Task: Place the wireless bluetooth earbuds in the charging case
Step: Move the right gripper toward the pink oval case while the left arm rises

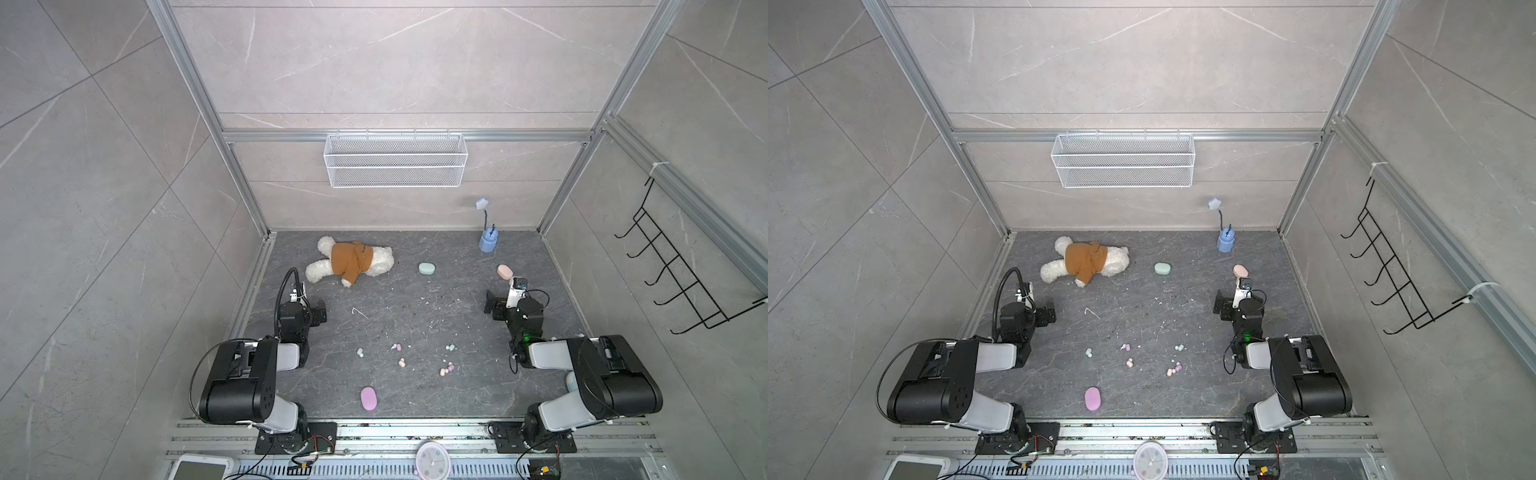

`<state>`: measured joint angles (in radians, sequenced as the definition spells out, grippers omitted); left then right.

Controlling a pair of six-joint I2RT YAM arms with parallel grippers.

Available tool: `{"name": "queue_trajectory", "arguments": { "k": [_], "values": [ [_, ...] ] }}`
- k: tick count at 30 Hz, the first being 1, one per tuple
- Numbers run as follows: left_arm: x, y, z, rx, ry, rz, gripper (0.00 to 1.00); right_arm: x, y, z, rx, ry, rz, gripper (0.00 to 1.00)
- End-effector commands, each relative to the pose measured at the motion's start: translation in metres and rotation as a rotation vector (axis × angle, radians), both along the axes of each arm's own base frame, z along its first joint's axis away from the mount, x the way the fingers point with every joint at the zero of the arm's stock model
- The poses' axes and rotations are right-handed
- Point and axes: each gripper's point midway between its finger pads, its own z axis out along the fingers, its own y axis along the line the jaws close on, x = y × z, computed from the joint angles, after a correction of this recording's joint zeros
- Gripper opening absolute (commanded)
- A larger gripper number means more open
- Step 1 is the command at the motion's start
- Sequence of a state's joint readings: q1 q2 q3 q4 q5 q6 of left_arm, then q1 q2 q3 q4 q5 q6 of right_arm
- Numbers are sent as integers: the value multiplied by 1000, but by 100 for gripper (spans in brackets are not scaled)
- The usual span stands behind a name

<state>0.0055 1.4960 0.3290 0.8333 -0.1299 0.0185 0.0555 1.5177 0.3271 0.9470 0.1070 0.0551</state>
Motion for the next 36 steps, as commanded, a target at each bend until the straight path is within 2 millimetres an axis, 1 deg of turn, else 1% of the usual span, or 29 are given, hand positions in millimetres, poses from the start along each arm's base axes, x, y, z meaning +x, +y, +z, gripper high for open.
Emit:
{"name": "queue_trajectory", "arguments": {
  "k": [1, 22, 24, 25, 27, 29, 31, 33, 36],
  "values": [
    [9, 4, 13, -9, -44, 25, 100, 4, 2, 1, -10, 0, 12, 100],
    [10, 3, 13, -15, -43, 17, 100, 4, 2, 1, -8, 1, 13, 100],
    [10, 3, 16, -13, -51, 16, 99, 5, 0, 7, -6, -6, 1, 100],
    [10, 3, 21, -12, -47, 10, 99, 7, -2, 9, -6, 21, -11, 100],
    [10, 2, 27, -19, 19, 9, 99, 11, -3, 26, -11, 65, -21, 100],
    [12, -1, 41, -27, 59, -1, 99, 12, -8, 42, -9, 97, -49, 100],
    [10, -2, 54, -36, 69, 0, 100, 12, -12, 52, -12, 151, -79, 100],
    [9, -9, 67, -59, 74, -37, 100, 15, -19, 58, 7, 225, -137, 100],
    [7, -25, 84, -116, 91, -99, 100, 24, -25, 56, 39, 363, -198, 100]
  ]
}}
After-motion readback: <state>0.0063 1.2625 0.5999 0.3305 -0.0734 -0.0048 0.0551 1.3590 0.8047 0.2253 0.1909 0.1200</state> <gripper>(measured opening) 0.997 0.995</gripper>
